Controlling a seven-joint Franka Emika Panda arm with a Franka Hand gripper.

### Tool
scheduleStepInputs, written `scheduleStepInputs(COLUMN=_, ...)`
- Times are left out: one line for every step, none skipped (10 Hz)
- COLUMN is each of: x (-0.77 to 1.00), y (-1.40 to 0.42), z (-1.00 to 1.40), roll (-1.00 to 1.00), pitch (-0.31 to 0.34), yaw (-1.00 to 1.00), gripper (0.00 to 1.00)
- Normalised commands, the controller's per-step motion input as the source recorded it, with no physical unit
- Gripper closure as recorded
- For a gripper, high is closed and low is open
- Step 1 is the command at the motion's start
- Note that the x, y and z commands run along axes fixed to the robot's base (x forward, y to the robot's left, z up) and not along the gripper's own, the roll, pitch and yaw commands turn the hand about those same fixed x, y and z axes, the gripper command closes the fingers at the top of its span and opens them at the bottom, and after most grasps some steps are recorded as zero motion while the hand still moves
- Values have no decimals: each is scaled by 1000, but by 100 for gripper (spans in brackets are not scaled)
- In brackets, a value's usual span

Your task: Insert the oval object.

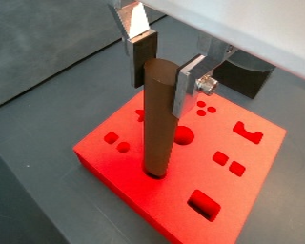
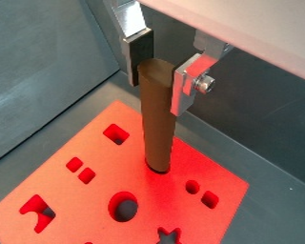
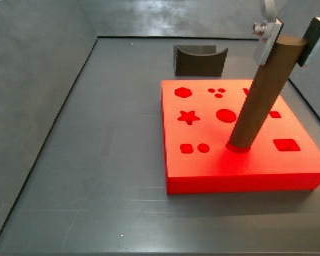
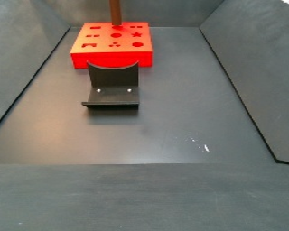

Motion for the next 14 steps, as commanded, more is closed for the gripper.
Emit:
scheduleStepInputs(x=109, y=0, z=-29, roll=0, pitch=0, yaw=29, gripper=100)
scheduleStepInputs(x=0, y=0, z=-17, roll=0, pitch=0, yaw=0, gripper=100)
scheduleStepInputs(x=0, y=0, z=-23, roll=0, pitch=0, yaw=0, gripper=100)
scheduleStepInputs(x=0, y=0, z=-77, roll=0, pitch=0, yaw=0, gripper=100)
scheduleStepInputs(x=0, y=0, z=-106, roll=3, pitch=0, yaw=37, gripper=100)
scheduleStepInputs(x=0, y=0, z=-154, roll=36, pitch=0, yaw=40, gripper=100)
scheduleStepInputs(x=0, y=0, z=-214, roll=70, pitch=0, yaw=63, gripper=100)
scheduleStepInputs(x=23, y=-11, z=-186, roll=80, pitch=0, yaw=163, gripper=100)
scheduleStepInputs(x=0, y=-120, z=-146, roll=119, pitch=0, yaw=277, gripper=100)
scheduleStepInputs(x=0, y=-191, z=-103, roll=164, pitch=0, yaw=380, gripper=100)
scheduleStepInputs(x=0, y=-94, z=-137, roll=154, pitch=-4, yaw=414, gripper=100)
scheduleStepInputs(x=0, y=0, z=0, roll=0, pitch=0, yaw=14, gripper=100)
scheduleStepInputs(x=0, y=0, z=-17, roll=0, pitch=0, yaw=0, gripper=100)
scheduleStepInputs(x=126, y=0, z=-271, roll=10, pitch=4, yaw=-149, gripper=100)
